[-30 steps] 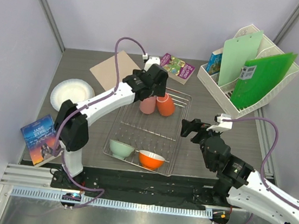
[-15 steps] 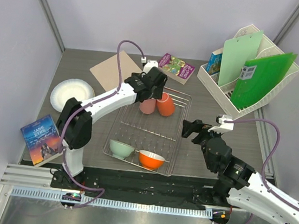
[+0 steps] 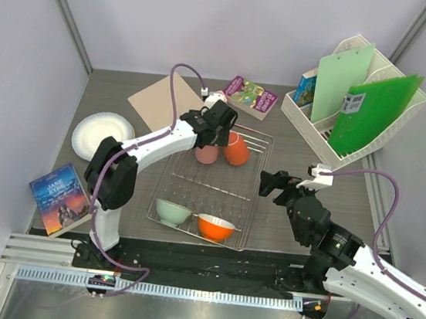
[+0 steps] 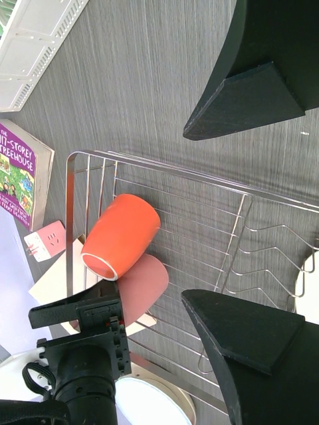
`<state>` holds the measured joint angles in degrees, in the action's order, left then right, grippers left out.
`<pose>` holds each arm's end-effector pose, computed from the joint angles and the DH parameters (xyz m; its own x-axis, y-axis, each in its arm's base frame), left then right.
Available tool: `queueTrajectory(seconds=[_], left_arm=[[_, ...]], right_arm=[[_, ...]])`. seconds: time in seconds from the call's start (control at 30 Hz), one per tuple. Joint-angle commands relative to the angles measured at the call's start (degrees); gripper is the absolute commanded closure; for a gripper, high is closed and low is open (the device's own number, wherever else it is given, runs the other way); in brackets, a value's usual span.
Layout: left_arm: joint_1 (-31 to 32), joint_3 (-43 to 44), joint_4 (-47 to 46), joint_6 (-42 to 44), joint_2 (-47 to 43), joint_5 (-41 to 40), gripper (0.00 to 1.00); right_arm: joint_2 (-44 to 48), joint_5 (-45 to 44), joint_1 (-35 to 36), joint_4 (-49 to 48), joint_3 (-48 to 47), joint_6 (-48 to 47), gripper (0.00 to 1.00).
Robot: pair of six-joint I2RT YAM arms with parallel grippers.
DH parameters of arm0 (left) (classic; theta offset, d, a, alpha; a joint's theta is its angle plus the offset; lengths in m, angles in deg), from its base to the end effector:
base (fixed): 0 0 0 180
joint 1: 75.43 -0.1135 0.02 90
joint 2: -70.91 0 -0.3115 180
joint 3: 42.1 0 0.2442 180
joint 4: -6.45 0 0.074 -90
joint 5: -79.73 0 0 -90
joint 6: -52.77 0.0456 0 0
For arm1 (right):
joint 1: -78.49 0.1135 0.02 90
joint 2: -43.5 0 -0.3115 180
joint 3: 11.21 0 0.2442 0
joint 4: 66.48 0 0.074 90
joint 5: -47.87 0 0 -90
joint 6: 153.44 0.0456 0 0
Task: Unload the mixed dishes from the dish rack
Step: Pick up the cup from the dish rack.
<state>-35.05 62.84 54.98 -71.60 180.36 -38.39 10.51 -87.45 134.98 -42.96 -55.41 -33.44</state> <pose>0.3459 -0.2660 0.2968 -0.7031 -0.0556 -0.7089 -0.0502 0.9983 -0.0286 0.0833 0.0671 0.3080 -0.2033 0.3298 -0.9219 -0.1167 0.9267 0.3572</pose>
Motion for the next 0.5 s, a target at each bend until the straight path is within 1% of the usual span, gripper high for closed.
queueTrajectory(seconds=[0.0, 0.1, 0.13, 0.2, 0.23, 0.3, 0.33, 0.4, 0.43, 0.47], left_arm=[[-0.4, -0.5, -1.6, -0.6, 0.6, 0.4, 0.19], [-0.5, -1.2, -1.9, -0.7, 0.5, 0.5, 0.30], [-0.4, -1.3, -1.9, -0.6, 0.3, 0.4, 0.37], [-0.5, -1.5, -1.9, -0.4, 0.1, 0.1, 0.45], [-0.5, -1.5, -1.8, -0.3, -0.5, -0.1, 0.51], [-0.5, -1.2, -1.4, 0.5, -1.2, -0.8, 0.57], [-0.5, -1.1, -1.1, 0.9, -2.0, -1.1, 0.63], [-0.6, -0.4, -0.6, 1.8, -2.8, -1.6, 0.69], [-0.5, -0.2, -0.4, 2.1, -3.4, -1.9, 0.74], [-0.5, 0.2, 0.1, 2.3, -4.3, -2.0, 0.76]], right_arm=[[0.1, -1.6, -0.1, -1.0, 0.2, 0.7, 0.00], [0.3, -1.6, -0.1, -1.0, 0.2, 0.6, 0.00], [0.3, -1.6, -0.1, -0.9, 0.2, 0.6, 0.00], [0.4, -1.6, -0.2, -0.9, 0.0, 0.5, 0.00], [0.5, -1.6, -0.1, -0.9, 0.0, 0.4, 0.00], [0.5, -1.6, -0.1, -0.9, -0.1, 0.4, 0.00], [0.4, -1.5, -0.1, -0.9, -0.2, 0.3, 0.00], [0.3, -1.5, -0.2, -0.8, -0.3, 0.3, 0.00], [0.3, -1.5, -0.1, -0.9, -0.3, 0.4, 0.00], [0.1, -1.4, -0.1, -0.9, -0.3, 0.4, 0.01]])
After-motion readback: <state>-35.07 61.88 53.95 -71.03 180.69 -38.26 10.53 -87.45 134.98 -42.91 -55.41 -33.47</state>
